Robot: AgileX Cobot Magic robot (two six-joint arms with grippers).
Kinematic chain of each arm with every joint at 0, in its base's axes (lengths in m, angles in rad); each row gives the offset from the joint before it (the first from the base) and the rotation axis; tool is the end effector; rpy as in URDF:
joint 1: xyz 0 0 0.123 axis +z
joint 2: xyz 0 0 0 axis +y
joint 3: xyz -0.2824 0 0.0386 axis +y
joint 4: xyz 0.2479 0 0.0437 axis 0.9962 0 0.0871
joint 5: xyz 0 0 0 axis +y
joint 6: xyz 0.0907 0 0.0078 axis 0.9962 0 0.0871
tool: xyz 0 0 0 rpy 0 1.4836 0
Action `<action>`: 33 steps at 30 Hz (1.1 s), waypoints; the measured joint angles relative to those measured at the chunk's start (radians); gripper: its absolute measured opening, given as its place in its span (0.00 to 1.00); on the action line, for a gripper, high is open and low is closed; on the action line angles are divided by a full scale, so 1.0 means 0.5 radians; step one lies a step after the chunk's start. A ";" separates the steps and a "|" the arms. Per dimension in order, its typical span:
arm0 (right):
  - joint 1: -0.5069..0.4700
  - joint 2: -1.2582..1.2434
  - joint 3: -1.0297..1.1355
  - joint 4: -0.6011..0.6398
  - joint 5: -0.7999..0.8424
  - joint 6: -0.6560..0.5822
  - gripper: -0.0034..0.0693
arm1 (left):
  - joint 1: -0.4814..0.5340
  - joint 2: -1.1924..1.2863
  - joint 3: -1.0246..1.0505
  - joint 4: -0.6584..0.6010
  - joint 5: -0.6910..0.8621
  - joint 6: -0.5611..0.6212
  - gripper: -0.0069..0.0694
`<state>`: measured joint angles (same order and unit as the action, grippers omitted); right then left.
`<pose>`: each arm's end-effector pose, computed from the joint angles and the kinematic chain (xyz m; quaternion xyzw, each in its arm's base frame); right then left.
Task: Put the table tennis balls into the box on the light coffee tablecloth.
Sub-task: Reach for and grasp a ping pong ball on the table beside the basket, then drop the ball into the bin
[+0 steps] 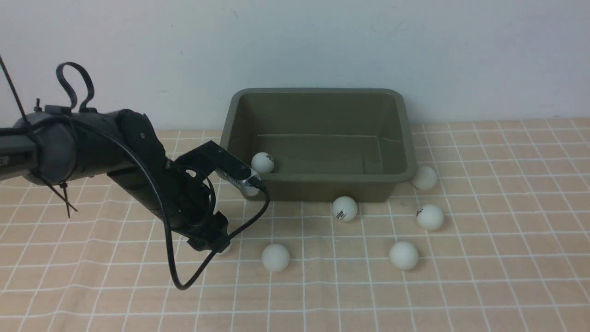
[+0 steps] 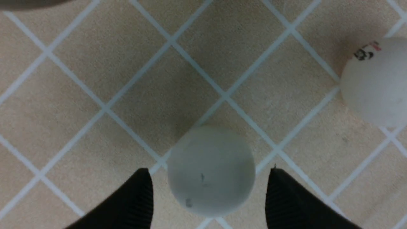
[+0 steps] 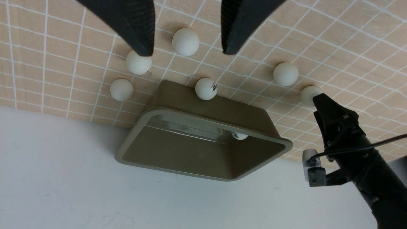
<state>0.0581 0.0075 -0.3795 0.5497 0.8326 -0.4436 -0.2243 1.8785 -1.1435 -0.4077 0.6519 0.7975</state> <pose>0.0112 0.0359 0.2701 -0.1608 0.7795 0.1599 0.5839 0.3486 -0.1020 0.1625 0.3498 0.9163 -0.1002 0.1675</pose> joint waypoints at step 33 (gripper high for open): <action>0.000 0.000 0.000 0.006 0.000 0.000 0.42 | 0.000 0.005 -0.762 -0.761 0.145 0.685 0.51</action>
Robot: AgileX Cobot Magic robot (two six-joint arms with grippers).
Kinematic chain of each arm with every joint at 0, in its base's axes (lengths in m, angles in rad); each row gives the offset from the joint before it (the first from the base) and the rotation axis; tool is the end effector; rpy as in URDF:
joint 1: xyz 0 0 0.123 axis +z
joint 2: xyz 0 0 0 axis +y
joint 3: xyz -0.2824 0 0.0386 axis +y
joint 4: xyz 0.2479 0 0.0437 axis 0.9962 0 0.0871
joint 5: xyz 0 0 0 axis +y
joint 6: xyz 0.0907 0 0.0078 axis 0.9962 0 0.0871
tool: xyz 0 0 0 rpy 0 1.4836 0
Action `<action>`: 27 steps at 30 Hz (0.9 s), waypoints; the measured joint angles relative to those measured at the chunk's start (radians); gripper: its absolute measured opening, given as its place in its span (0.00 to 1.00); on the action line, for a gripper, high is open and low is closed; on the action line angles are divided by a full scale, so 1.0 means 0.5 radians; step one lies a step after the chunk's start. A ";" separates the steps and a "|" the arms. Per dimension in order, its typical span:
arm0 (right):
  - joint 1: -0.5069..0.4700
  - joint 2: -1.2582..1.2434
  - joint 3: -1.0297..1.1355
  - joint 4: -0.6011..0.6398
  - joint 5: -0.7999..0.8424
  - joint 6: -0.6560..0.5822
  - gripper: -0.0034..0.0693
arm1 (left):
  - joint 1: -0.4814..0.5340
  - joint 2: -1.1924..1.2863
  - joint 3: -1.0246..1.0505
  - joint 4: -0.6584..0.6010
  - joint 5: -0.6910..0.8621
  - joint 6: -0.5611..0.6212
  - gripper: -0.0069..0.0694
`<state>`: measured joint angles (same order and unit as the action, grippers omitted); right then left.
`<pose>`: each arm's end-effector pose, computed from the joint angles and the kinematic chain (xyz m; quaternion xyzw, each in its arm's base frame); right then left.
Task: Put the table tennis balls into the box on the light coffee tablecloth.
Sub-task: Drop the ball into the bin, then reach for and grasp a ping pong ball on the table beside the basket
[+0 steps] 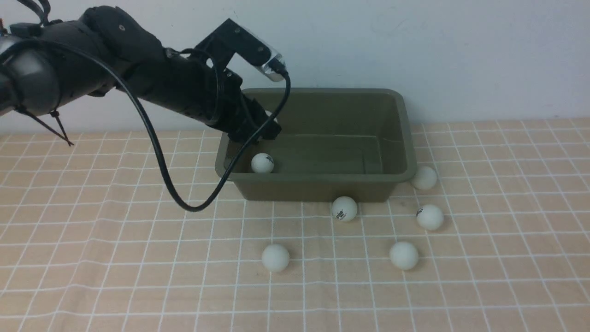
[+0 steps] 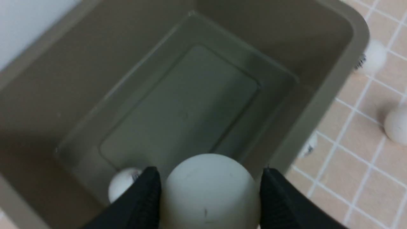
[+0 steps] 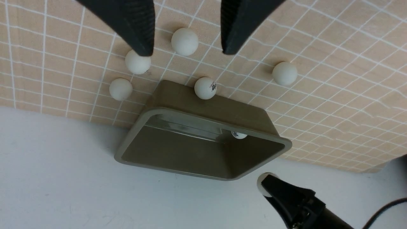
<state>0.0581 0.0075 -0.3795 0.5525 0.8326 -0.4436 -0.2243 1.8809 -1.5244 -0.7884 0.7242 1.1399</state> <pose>0.0111 0.0361 0.2702 -0.1605 0.7793 0.1612 0.5839 0.4046 -0.1363 0.2754 0.4001 0.8153 -0.1761 0.3798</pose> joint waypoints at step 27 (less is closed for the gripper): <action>0.000 0.000 0.000 0.008 0.006 0.006 0.42 | -0.004 -0.049 -0.968 0.654 1.047 -1.455 0.38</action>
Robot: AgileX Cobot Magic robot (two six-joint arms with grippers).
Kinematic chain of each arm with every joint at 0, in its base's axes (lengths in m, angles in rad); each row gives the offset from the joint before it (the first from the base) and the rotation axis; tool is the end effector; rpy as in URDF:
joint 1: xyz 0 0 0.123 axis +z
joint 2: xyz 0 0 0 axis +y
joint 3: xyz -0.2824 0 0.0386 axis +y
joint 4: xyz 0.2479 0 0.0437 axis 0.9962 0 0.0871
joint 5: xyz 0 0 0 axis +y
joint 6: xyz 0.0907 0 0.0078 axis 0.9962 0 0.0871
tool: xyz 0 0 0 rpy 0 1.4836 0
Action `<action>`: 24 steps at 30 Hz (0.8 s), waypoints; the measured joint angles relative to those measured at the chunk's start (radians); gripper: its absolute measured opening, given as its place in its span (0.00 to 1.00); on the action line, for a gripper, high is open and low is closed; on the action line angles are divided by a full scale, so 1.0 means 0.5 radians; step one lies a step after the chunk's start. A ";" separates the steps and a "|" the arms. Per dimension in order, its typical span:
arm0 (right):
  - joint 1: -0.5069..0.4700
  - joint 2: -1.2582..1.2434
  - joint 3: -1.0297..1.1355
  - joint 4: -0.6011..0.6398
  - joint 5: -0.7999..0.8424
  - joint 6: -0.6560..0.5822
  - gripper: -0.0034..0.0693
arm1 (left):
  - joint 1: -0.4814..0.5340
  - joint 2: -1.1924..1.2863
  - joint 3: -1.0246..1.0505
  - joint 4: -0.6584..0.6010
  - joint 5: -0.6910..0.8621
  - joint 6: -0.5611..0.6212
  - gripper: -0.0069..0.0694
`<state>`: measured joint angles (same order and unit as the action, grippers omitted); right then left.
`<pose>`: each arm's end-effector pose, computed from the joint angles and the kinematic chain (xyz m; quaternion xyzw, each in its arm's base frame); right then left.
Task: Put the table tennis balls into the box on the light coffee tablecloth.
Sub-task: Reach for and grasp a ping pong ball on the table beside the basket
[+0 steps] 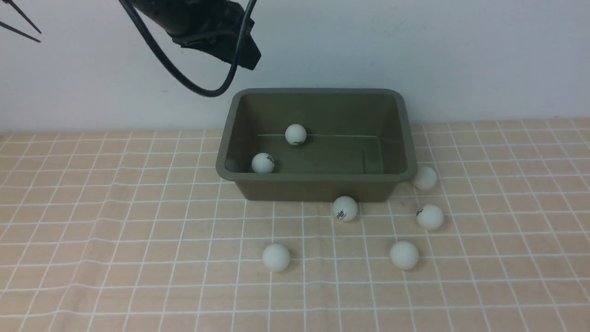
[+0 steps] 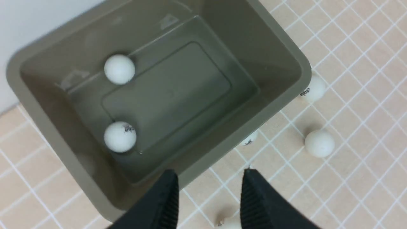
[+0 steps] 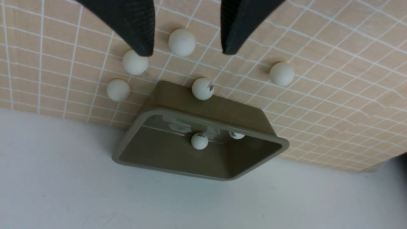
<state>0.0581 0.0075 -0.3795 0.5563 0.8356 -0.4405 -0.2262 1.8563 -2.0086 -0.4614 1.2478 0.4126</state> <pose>0.0110 0.0364 0.2701 -0.1596 0.7799 0.1643 0.5825 0.3824 -0.1275 0.3956 0.2846 0.8910 -0.2023 0.2903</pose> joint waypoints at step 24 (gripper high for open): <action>0.000 0.000 0.000 -0.002 0.000 0.000 0.42 | -0.663 -0.357 1.604 0.438 -0.614 0.229 0.41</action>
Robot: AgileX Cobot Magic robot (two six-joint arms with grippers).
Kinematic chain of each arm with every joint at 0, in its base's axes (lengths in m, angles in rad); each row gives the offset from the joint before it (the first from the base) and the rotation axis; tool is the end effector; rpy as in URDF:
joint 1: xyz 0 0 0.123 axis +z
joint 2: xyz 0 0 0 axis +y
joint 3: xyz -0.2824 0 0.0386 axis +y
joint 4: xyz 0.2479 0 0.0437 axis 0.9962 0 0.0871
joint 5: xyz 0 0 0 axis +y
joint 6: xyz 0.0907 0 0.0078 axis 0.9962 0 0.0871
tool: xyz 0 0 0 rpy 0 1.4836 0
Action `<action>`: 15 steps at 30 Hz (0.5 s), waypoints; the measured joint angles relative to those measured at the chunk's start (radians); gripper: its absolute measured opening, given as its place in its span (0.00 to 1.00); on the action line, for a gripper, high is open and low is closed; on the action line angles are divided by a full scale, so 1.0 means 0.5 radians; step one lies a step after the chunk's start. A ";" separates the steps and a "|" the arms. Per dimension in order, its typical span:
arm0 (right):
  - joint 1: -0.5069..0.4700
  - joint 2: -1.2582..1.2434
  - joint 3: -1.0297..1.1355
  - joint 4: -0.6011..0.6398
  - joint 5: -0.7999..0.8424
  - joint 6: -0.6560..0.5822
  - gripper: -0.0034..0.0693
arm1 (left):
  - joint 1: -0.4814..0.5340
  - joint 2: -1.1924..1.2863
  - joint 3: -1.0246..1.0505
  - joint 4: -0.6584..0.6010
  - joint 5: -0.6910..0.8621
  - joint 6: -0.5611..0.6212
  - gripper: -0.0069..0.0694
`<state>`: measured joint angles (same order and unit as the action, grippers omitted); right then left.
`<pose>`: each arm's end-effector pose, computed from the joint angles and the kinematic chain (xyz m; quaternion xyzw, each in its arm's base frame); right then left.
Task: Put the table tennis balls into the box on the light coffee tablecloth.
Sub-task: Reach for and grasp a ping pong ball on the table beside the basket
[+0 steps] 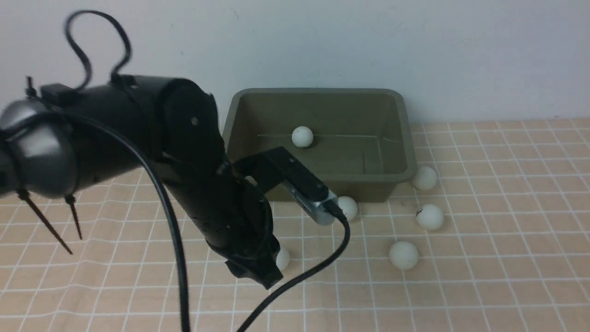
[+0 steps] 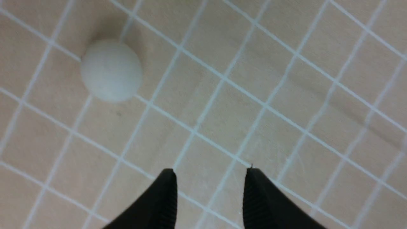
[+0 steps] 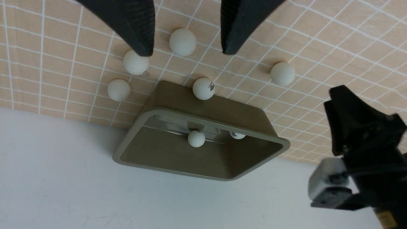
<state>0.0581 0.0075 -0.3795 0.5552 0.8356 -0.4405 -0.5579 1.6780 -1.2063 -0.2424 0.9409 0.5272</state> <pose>0.0110 0.0363 0.2701 -0.1597 0.7800 0.1637 0.5825 0.2724 -0.1908 0.2396 0.4584 0.8740 -0.1075 0.1199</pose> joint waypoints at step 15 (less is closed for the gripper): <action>0.000 0.000 0.000 0.000 0.000 0.000 0.42 | -0.043 0.355 -0.002 0.078 -0.580 0.097 0.62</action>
<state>0.0581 0.0075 -0.3795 0.5552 0.8356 -0.4405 -0.5796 1.8553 -1.2074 -0.2033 0.6509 0.5755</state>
